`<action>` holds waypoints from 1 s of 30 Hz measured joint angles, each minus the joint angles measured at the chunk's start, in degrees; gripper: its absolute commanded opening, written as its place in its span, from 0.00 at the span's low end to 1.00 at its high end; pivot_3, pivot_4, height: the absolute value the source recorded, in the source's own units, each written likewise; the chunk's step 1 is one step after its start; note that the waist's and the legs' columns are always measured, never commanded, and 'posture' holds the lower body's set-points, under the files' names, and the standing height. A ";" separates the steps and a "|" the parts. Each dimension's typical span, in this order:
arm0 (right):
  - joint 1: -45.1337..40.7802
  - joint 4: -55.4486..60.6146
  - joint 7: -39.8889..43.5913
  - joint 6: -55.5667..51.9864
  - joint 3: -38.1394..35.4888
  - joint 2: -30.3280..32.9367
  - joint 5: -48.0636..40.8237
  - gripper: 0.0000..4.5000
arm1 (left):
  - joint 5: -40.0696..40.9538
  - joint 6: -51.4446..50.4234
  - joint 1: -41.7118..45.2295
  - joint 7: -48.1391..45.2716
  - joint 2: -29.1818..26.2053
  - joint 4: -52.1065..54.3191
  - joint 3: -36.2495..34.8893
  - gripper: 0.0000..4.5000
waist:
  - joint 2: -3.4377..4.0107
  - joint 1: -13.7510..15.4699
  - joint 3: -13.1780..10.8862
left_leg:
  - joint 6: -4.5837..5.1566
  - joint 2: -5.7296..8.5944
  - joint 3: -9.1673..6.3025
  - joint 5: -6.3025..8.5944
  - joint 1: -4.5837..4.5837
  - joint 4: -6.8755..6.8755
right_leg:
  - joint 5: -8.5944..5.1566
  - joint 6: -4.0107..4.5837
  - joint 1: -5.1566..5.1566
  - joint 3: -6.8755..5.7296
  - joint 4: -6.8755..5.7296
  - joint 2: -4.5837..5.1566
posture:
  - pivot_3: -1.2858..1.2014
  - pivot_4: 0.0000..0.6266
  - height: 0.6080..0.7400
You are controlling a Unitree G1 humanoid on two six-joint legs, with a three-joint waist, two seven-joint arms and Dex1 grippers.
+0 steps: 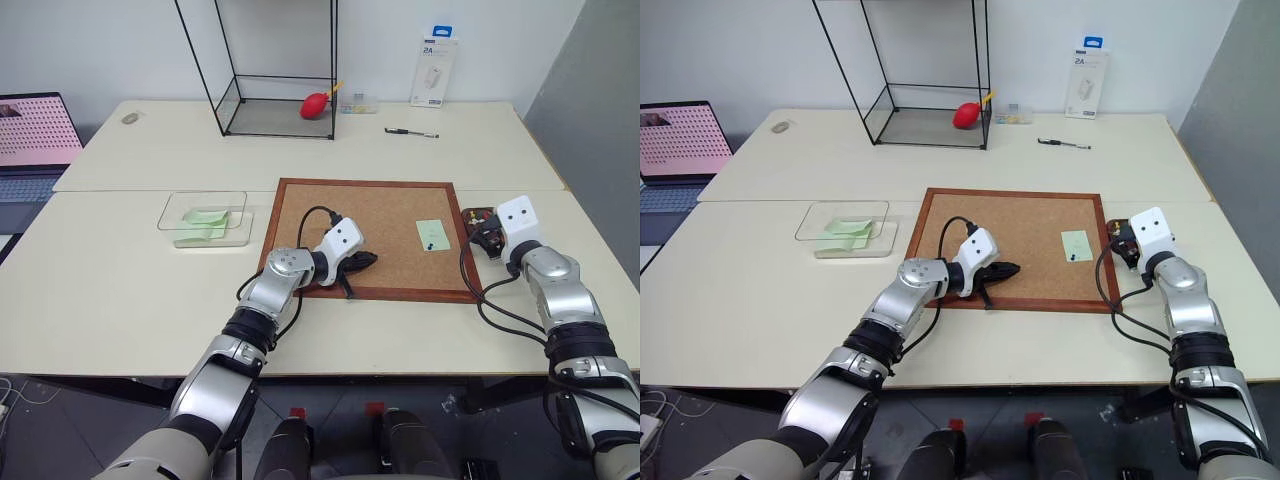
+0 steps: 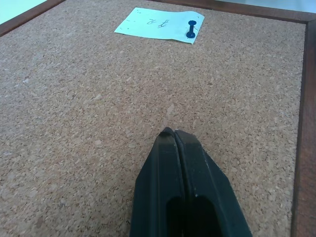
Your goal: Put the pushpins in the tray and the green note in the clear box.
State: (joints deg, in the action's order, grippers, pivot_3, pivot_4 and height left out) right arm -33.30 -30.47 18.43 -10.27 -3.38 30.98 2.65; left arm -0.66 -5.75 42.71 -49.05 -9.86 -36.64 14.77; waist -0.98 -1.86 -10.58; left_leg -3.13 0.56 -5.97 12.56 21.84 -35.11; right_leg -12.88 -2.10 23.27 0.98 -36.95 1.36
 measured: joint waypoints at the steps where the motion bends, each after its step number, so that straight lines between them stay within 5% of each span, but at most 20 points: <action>1: 0.02 0.46 0.03 -0.20 -0.07 0.00 -0.25 0.88 | 0.00 0.00 0.00 0.00 0.00 0.00 0.00 0.00 | 0.00 0.00 0.00 | 0.00 0.00 0.00 0.00 0.00 0.00 | 0.00 0.00 0.00 0.00 -0.01 0.00 | 0.52 0.24 1.00; 4: 0.02 1.90 0.10 -0.62 -0.59 0.00 -0.83 0.99 | -0.01 0.00 0.00 0.00 0.04 0.00 0.00 0.00 | 0.00 0.01 0.00 | 0.00 0.00 0.00 0.00 0.00 0.00 | 0.00 0.00 0.00 0.00 0.00 0.00 | 0.52 0.24 1.00; 17: 11.22 23.04 11.14 -11.07 -3.54 -5.80 -16.70 0.99 | -0.05 -0.03 -0.07 0.01 0.18 0.00 -0.01 0.00 | -0.01 0.03 0.01 | 0.00 -0.01 -0.04 0.00 0.00 -0.02 | 0.00 -0.01 -0.03 -0.02 0.00 -0.01 | 0.52 0.24 1.00; 24: 12.53 25.84 11.38 -12.76 -1.35 -7.88 -17.22 0.99 | -0.06 -0.02 -0.08 -0.02 0.16 -0.03 0.00 0.00 | -0.01 0.03 0.02 | 0.00 -0.02 -0.06 0.00 -0.02 -0.01 | 0.00 0.00 -0.03 -0.06 0.00 -0.02 | 0.52 0.24 1.00; 30: 11.98 21.30 11.16 -10.81 0.52 -8.53 -14.88 0.74 | -0.06 -0.02 -0.08 -0.03 0.16 -0.02 0.00 0.00 | -0.01 0.04 0.02 | 0.00 -0.02 -0.05 0.00 -0.02 -0.01 | 0.00 0.00 -0.03 -0.05 0.00 -0.02 | 0.52 0.24 1.00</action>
State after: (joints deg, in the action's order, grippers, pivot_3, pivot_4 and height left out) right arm -21.33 -9.17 29.59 -21.08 -2.86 22.45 -12.23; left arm -0.72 -5.77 42.63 -49.09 -9.70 -36.66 14.77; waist -0.99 -1.82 -10.56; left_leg -3.13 0.54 -6.03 12.56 21.81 -35.12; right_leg -12.89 -2.10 23.24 0.93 -36.95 1.35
